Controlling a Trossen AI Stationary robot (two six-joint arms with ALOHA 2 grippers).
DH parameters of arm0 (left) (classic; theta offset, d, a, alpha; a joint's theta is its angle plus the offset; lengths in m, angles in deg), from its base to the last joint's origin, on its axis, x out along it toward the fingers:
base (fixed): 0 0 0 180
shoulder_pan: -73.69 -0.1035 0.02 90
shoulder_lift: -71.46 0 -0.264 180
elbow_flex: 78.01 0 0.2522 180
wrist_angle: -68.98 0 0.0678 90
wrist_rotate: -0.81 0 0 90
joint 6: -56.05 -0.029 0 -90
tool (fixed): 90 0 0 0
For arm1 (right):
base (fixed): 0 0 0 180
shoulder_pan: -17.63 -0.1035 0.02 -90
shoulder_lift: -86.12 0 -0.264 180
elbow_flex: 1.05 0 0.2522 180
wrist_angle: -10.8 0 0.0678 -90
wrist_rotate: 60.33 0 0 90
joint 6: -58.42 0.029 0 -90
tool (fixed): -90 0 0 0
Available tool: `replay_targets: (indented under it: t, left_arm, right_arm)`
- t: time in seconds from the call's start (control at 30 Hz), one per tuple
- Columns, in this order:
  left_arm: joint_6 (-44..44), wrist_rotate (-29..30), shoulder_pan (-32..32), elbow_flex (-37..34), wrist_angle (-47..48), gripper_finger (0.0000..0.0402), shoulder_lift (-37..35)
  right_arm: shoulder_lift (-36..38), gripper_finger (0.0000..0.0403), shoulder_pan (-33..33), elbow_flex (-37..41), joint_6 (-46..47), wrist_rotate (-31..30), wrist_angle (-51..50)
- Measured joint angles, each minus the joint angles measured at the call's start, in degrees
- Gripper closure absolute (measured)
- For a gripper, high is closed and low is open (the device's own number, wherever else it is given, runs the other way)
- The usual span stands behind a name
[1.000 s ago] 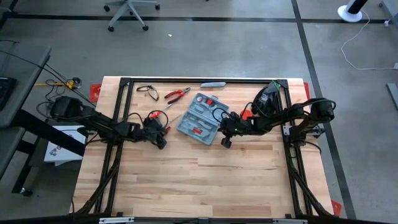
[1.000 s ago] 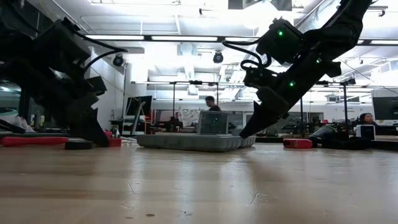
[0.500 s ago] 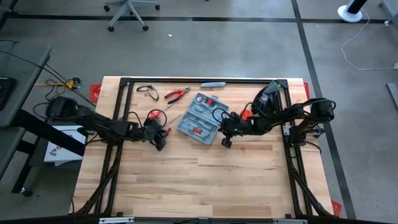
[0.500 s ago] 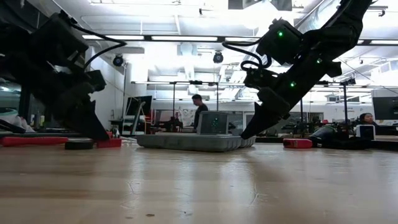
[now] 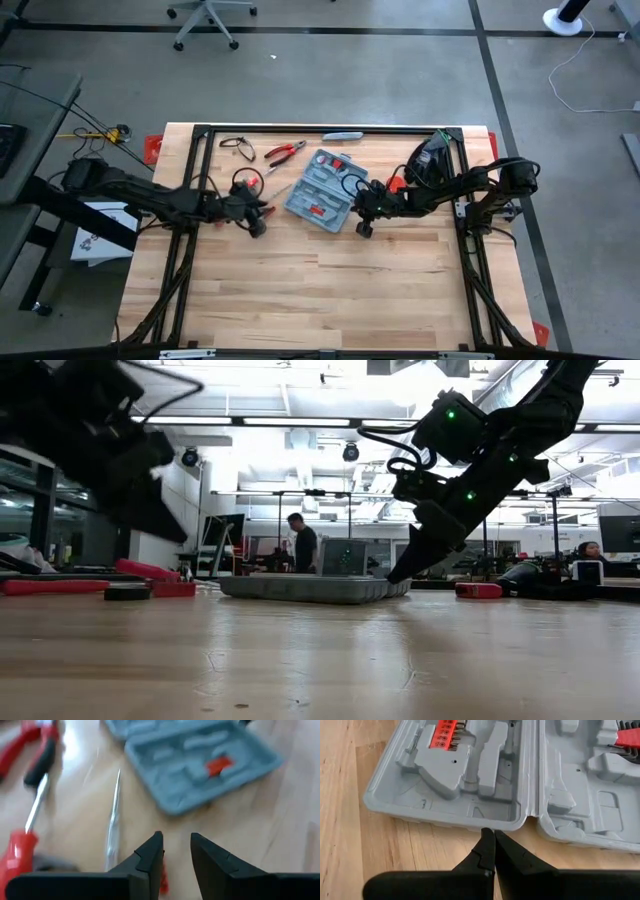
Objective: Prefit tool cases
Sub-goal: Remove the orange multi-bit set from the gray tool case
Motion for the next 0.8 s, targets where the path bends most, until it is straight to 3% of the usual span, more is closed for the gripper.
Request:
replay_targets:
  t: [0.17, 0.33, 0.57, 0.8]
  left_arm:
    - [-7.95, 0.96, 0.00, 2.30, -7.25, 0.0319, 2.43]
    - [-15.63, -5.84, -1.70, 6.33, -14.43, 0.0332, 11.63]
    - [-25.67, -16.23, -6.53, 17.67, -14.43, 0.0337, 30.47]
    - [-31.87, -16.84, -10.86, 28.06, -6.68, 0.0337, 42.35]
  right_arm:
    - [0.00, 0.0403, -0.02, 0.00, 0.00, 0.02, 1.49]
    - [0.00, 0.0403, 0.00, 0.00, -0.19, 0.02, 3.83]
    - [0.00, 0.0403, -0.02, 0.00, 0.05, 3.98, 6.64]
    - [-0.98, 0.0403, -1.19, -0.02, 1.52, 6.37, 9.43]
